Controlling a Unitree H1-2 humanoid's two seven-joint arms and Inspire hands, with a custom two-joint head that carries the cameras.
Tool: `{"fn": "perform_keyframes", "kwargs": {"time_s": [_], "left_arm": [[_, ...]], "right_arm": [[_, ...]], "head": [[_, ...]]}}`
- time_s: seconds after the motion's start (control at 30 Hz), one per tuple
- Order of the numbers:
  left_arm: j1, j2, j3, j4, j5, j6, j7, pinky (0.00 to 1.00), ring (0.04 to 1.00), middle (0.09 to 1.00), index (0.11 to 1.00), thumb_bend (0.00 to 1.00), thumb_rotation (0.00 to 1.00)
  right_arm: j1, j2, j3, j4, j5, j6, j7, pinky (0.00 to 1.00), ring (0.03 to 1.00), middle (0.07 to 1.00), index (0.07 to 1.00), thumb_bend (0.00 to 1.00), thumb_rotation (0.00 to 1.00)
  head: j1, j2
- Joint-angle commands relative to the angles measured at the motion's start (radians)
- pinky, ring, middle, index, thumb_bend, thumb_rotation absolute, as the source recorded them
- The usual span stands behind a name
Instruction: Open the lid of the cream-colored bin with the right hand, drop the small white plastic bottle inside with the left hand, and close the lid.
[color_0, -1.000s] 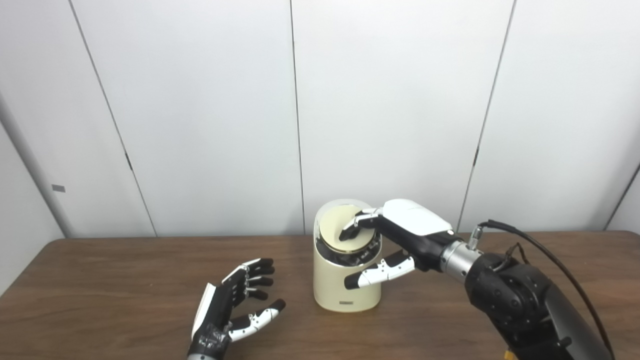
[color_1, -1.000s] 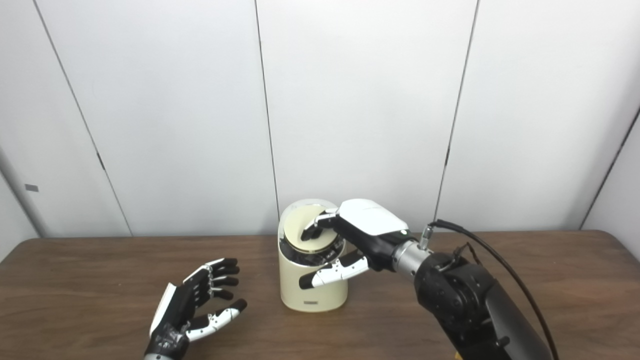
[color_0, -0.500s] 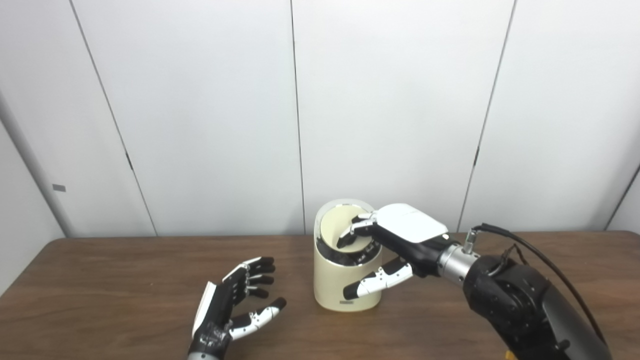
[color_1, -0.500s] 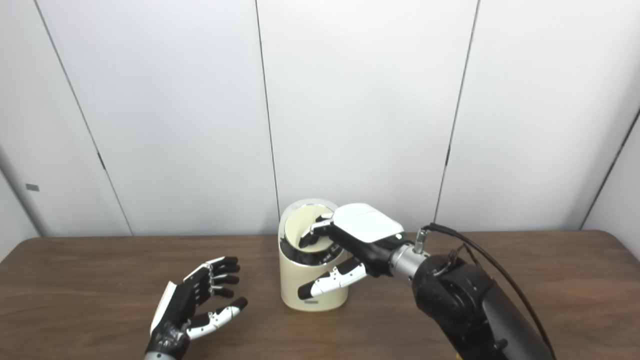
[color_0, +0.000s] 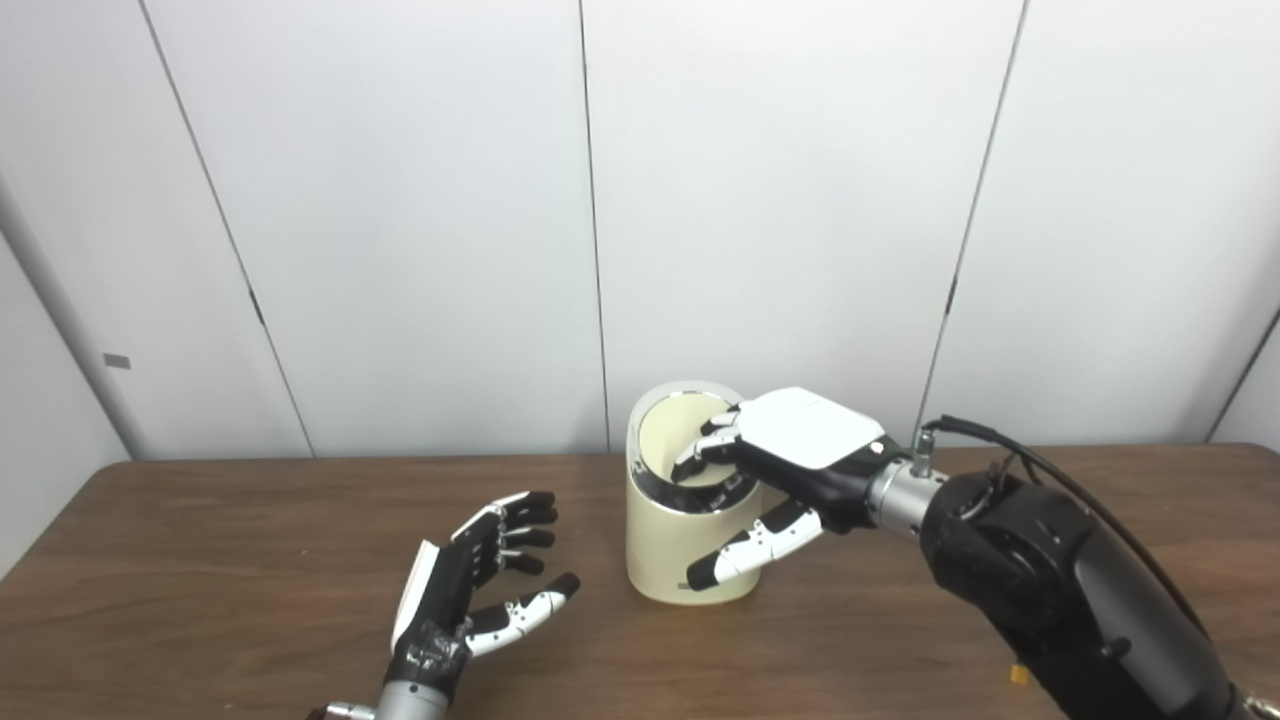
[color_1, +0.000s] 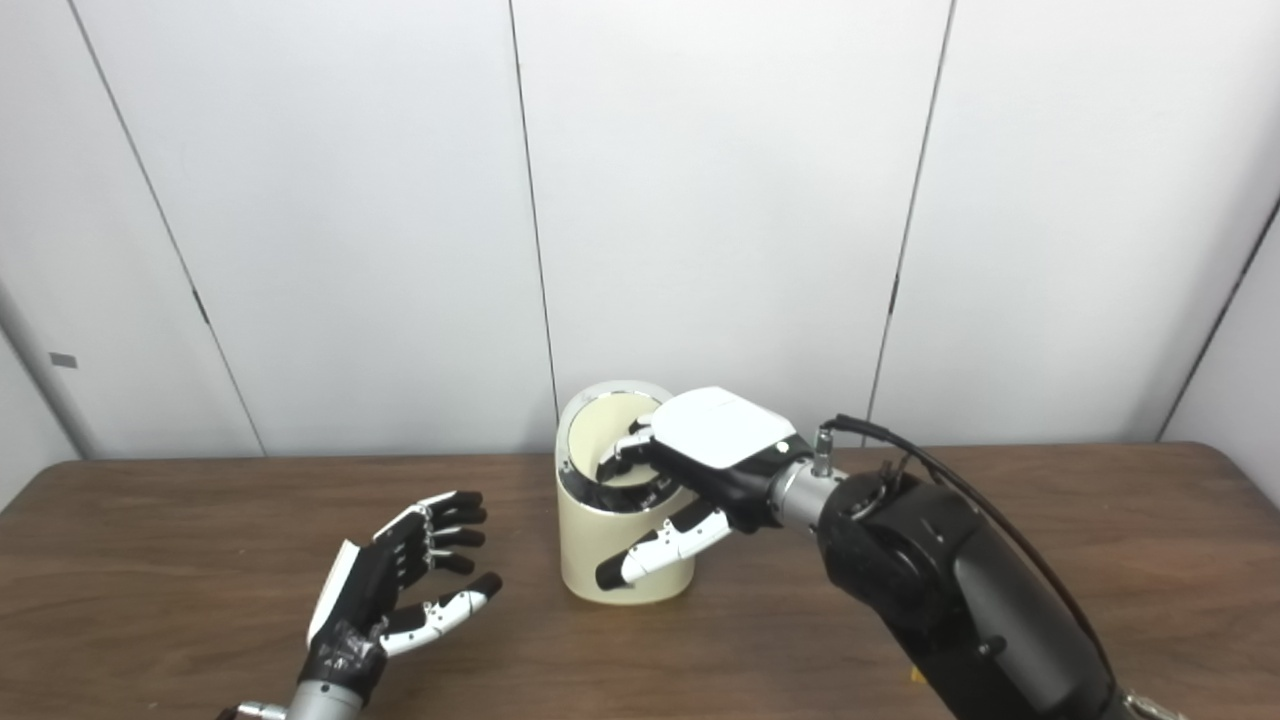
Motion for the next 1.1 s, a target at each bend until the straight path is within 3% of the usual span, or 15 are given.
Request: {"fn": "perform_keyframes", "kwargs": {"time_s": [0.0,0.2,0.43,0.63,0.87,1.07], "left_arm": [[-0.02,0.0,0.006,-0.04,-0.006,-0.005,0.006,0.6,0.695,0.75,0.764,0.58,0.0],[-0.023,0.003,0.009,-0.035,-0.016,-0.015,0.003,0.59,0.688,0.745,0.761,0.58,0.0],[-0.027,0.005,0.009,-0.03,-0.021,-0.019,-0.001,0.59,0.687,0.746,0.759,0.58,0.0],[-0.025,0.006,0.008,-0.035,-0.02,-0.013,-0.003,0.6,0.693,0.749,0.763,0.58,0.0],[-0.023,0.007,0.006,-0.029,-0.021,-0.024,-0.004,0.6,0.694,0.751,0.764,0.59,0.0],[-0.025,0.006,0.008,-0.027,-0.029,-0.023,-0.003,0.6,0.696,0.749,0.766,0.59,0.0]], "right_arm": [[0.002,-0.03,0.036,0.033,-0.046,0.051,0.117,0.94,0.912,0.794,0.786,0.78,0.91],[0.004,-0.025,0.021,0.02,-0.031,0.069,0.127,0.93,0.908,0.8,0.79,0.77,0.9],[0.034,0.02,-0.108,-0.053,0.077,0.106,0.024,0.93,0.898,0.778,0.761,0.72,0.78],[0.073,0.071,-0.238,-0.086,0.186,0.098,-0.106,0.71,0.809,0.761,0.757,0.64,0.64],[0.187,0.166,-0.393,-0.035,0.374,-0.003,-0.325,0.67,0.803,0.821,0.83,0.71,0.45],[0.291,0.187,-0.446,0.001,0.457,-0.057,-0.424,0.68,0.807,0.869,0.884,0.74,0.34]], "head": [[0.004,0.002],[0.002,-0.002],[0.001,-0.006],[0.001,-0.007],[-0.006,-0.008],[-0.005,-0.01]]}}
